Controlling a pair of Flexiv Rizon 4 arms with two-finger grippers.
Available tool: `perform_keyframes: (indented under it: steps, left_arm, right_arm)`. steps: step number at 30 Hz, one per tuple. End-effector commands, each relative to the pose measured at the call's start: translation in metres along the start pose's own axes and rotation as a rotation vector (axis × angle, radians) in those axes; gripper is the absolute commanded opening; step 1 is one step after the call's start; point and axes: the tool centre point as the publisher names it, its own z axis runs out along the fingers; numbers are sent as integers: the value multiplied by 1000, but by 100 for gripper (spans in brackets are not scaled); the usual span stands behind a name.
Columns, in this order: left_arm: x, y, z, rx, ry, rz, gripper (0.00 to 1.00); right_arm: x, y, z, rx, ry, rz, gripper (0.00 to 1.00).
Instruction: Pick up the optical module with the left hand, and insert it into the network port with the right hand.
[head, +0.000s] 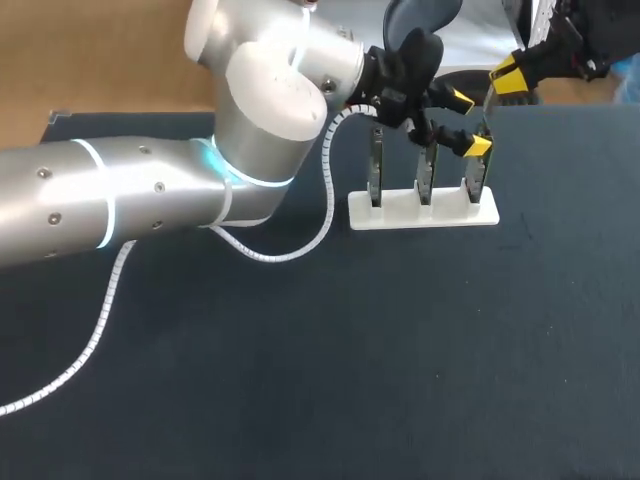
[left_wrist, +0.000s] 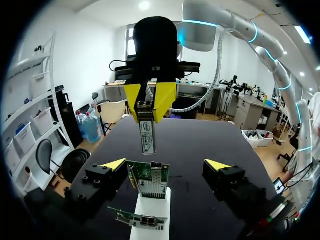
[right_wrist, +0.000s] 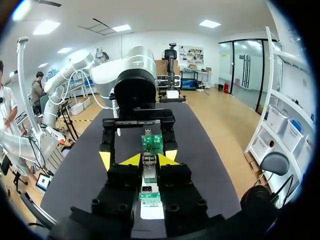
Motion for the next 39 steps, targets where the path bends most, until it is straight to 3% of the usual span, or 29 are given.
perform_keyframes:
  steps: [1,16,39]
  left_arm:
    - [-1,2,2,-3,36,-1,100]
    - [5,-1,6,-7,92,-6,100]
    - [8,-1,7,7,111,-5,100]
  right_arm:
    - [0,3,0,8,1,-3,0]
    - [1,6,-1,7,0,-3,0]
    - [1,8,-1,0,9,-10,0]
